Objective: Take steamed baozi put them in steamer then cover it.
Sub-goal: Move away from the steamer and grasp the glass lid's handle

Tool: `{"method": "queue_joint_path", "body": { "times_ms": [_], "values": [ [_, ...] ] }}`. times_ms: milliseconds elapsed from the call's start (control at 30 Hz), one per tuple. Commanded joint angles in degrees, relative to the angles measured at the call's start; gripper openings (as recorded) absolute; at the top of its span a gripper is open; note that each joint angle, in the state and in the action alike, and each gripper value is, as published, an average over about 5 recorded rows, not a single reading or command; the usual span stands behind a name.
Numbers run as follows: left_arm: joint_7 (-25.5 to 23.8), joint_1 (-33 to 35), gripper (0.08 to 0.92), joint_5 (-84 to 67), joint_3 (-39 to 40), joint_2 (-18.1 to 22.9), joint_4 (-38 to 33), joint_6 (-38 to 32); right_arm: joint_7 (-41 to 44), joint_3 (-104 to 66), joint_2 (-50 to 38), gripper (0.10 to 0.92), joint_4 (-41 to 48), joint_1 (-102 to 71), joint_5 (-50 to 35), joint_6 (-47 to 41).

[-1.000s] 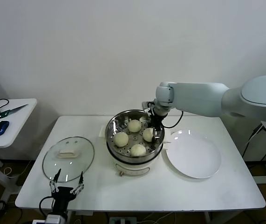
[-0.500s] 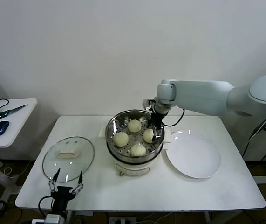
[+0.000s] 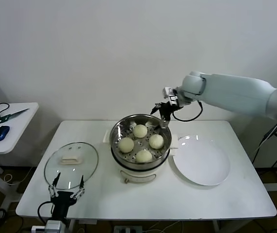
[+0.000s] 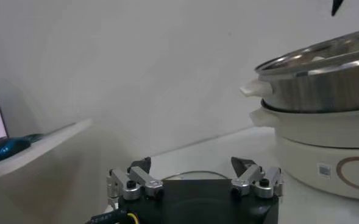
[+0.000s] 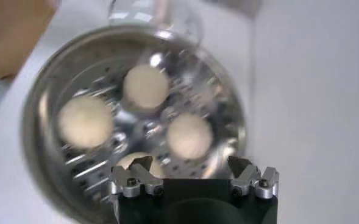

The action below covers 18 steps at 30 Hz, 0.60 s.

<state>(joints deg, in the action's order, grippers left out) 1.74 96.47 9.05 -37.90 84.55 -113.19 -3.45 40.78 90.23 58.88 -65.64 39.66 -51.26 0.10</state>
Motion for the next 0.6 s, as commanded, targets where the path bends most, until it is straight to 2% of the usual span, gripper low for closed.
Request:
{"method": "queue_joint_path", "body": {
  "times_ms": [33,367,600],
  "values": [
    [0.1,0.3,0.823,0.2,-0.9,0.2,-0.5,0.0,-26.1,-23.6,-17.0,0.823,-7.2,-18.4,-0.4,12.3],
    [0.3,0.7,0.823,1.9,-1.5,1.1,-2.5,0.4,-33.6,-61.3,-19.5,0.823,-11.7,-49.9,6.9,9.6],
    [0.6,1.0,0.823,5.9,-2.6,1.1,-4.4,3.1,-36.8,-86.9,-17.6,0.823,-19.6,-73.5,13.8,4.3]
  ]
}}
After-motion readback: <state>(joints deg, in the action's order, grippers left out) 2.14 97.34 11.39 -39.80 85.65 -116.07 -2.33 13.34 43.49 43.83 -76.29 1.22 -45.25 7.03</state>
